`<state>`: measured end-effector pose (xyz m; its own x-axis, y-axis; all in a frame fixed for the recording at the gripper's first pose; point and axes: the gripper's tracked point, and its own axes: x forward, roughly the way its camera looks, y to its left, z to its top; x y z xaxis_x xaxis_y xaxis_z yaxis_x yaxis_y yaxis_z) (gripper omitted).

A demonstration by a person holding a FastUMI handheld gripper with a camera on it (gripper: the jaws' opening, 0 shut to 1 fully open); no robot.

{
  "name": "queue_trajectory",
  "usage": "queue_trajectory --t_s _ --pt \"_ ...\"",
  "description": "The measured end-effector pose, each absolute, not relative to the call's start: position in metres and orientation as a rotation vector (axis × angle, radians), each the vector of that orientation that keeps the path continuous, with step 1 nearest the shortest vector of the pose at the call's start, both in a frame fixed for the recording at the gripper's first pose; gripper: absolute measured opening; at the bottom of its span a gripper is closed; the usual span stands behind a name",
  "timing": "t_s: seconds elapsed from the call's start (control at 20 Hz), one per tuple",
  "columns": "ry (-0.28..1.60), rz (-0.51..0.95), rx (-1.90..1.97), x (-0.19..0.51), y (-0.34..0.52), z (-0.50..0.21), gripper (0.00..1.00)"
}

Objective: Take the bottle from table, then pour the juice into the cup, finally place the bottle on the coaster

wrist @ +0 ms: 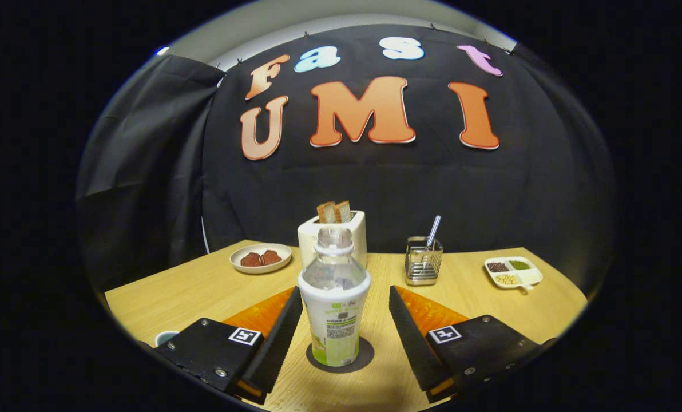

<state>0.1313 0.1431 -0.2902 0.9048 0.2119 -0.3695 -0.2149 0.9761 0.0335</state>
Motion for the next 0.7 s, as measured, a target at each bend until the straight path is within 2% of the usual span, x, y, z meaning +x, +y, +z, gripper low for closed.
queue_trajectory --t_s 0.4,0.7 --pt "0.061 0.168 -0.126 0.098 0.085 -0.111 0.96" --pt "-0.048 0.071 -0.204 0.060 0.049 -0.007 0.97"
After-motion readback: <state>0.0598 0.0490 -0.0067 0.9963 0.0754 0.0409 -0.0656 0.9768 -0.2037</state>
